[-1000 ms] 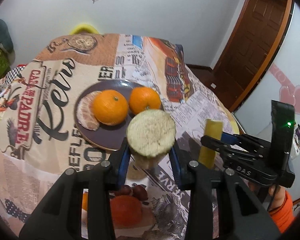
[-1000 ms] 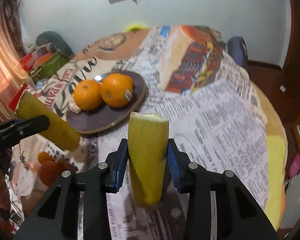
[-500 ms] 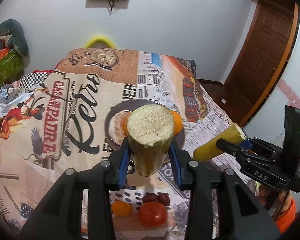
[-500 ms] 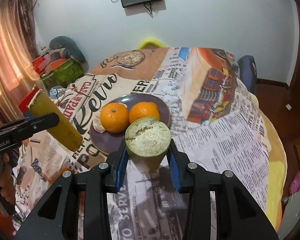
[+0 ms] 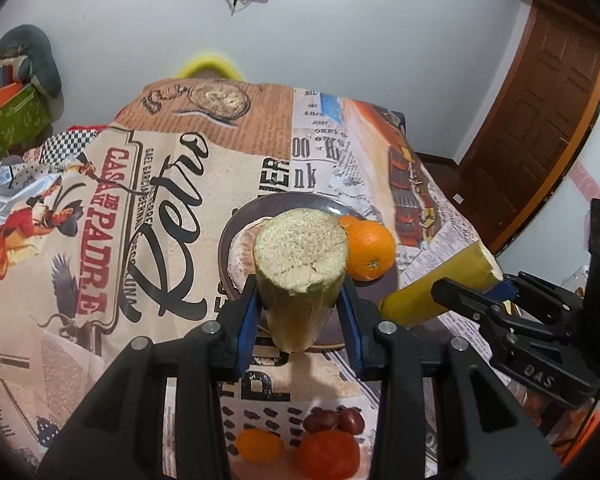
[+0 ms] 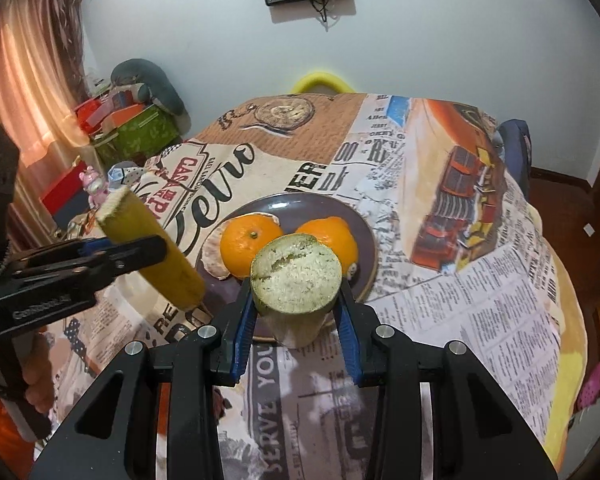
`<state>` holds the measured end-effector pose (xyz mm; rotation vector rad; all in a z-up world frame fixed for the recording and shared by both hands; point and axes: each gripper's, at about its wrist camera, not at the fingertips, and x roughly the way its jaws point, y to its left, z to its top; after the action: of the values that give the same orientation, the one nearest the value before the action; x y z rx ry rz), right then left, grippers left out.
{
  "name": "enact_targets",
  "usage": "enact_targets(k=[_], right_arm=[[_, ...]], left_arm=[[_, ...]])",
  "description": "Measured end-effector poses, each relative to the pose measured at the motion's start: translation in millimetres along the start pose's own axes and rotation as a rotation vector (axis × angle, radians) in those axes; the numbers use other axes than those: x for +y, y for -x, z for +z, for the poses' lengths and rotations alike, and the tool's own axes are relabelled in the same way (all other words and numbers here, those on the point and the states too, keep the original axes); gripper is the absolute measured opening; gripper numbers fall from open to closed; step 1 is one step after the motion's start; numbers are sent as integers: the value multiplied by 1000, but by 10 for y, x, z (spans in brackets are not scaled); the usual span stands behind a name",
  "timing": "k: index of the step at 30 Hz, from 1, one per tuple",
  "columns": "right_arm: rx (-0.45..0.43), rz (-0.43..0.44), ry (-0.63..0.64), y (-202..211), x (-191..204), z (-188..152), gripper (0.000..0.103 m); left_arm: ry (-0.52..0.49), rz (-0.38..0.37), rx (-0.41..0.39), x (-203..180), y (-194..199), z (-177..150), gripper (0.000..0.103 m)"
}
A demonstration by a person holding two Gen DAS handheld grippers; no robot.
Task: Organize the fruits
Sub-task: 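Lower both yellow cylinders onto the grey plate beside the oranges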
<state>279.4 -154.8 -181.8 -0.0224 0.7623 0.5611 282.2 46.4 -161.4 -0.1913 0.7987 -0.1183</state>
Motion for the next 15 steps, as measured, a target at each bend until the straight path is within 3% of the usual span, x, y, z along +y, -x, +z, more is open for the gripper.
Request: enact_targets(k=[15], right_arm=[[19, 17, 23, -433, 72, 171, 34]], left_arm=[[27, -8, 23, 136, -412, 103, 37]])
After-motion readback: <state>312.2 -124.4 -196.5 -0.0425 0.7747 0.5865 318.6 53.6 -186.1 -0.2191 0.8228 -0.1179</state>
